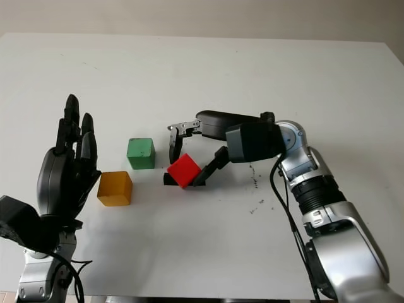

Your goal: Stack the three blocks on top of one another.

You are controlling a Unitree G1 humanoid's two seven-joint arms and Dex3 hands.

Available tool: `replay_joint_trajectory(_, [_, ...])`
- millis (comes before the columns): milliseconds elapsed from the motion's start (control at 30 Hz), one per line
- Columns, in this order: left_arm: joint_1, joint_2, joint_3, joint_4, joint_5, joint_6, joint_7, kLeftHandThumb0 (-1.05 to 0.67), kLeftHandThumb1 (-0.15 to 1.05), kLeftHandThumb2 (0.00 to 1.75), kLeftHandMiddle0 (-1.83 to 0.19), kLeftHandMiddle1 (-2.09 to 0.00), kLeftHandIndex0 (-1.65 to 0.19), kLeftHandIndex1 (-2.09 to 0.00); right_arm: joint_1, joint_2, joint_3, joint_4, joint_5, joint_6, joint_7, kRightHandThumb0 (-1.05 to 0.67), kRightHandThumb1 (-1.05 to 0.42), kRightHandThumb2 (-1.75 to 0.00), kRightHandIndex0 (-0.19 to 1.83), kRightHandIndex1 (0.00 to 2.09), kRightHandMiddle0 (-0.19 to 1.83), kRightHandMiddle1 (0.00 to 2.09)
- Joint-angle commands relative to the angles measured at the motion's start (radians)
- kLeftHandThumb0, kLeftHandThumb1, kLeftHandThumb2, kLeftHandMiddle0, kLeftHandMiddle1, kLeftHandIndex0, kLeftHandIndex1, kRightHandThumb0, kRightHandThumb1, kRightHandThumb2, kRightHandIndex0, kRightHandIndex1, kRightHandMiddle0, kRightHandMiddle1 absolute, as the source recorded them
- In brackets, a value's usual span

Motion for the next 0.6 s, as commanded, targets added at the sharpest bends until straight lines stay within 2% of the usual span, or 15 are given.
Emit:
replay_joint_trajectory(0, [0.011, -0.001, -0.003, -0.02, 0.006, 0.001, 0.004, -0.71, 1.05, 0.56, 0.14, -0.05, 0.15, -0.05, -0.02, 0.003, 0.009, -0.007, -0.006, 0.017, 0.006, -0.38, -0.89, -0.05, 0.14, 0.04, 0.45, 1.39])
replay_joint_trajectory(433, [0.011, -0.003, -0.001, -0.008, -0.005, -0.016, -0.003, -0.71, 1.05, 0.55, 0.13, -0.05, 0.14, -0.05, -0.019, 0.002, 0.004, 0.012, -0.034, 0.001, -0.019, -0.38, -0.9, -0.06, 0.12, 0.04, 0.41, 1.41])
replay_joint_trajectory(533, [0.013, -0.002, -0.002, -0.018, 0.0, -0.001, 0.002, -0.71, 1.05, 0.55, 0.13, -0.05, 0.14, -0.05, -0.017, 0.001, 0.0, 0.015, -0.028, 0.015, -0.014, -0.39, -0.89, -0.05, 0.1, 0.03, 0.35, 1.37])
replay_joint_trajectory(567, [0.014, -0.002, -0.002, -0.021, 0.0, 0.002, 0.003, -0.72, 1.05, 0.56, 0.13, -0.06, 0.14, -0.06, -0.018, -0.002, 0.001, 0.021, -0.03, 0.004, -0.015, -0.42, -0.87, -0.05, 0.07, 0.03, 0.26, 1.28])
